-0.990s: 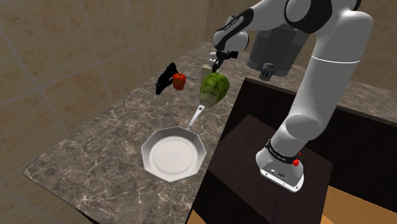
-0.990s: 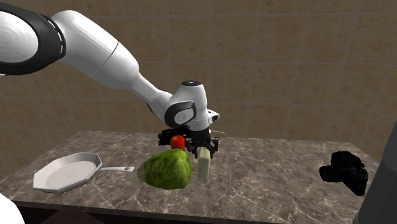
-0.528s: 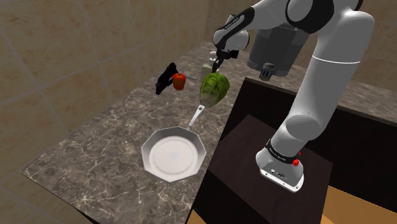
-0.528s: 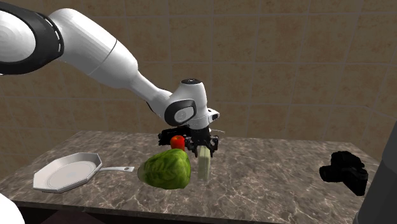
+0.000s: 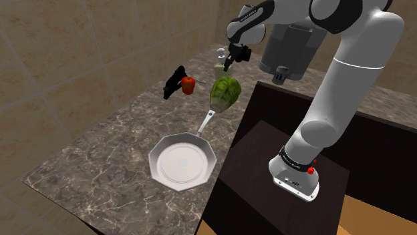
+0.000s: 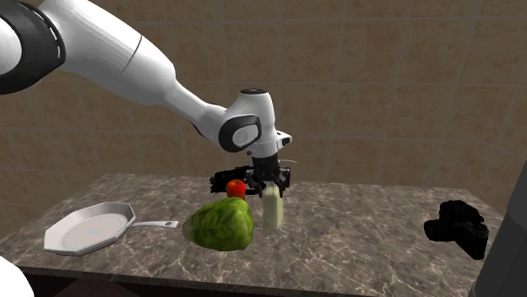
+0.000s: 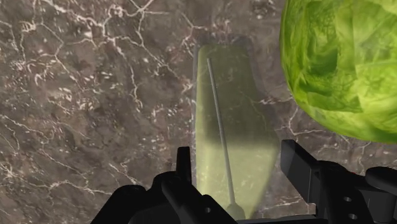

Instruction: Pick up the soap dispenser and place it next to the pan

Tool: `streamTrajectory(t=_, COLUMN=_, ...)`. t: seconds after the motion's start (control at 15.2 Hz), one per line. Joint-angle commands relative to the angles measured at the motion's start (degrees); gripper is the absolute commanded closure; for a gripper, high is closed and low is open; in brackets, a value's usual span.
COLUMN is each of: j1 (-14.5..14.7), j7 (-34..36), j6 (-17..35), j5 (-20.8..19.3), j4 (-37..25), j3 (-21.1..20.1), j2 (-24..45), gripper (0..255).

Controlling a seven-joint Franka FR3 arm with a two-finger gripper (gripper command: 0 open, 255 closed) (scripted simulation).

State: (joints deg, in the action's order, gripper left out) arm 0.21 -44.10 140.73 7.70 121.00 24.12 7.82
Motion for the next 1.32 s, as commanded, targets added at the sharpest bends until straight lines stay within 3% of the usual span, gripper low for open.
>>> streamTrajectory(t=0.0, j1=0.07, j7=0.42, j6=-1.33, j5=-0.67, j4=-0.55, j3=0.18, j2=-0.88, gripper=255)
streamTrajectory(t=1.25, j1=0.61, j7=3.66, j6=-15.05, j5=-4.98, j4=-9.04, j3=0.53, j2=-6.77, gripper=255)
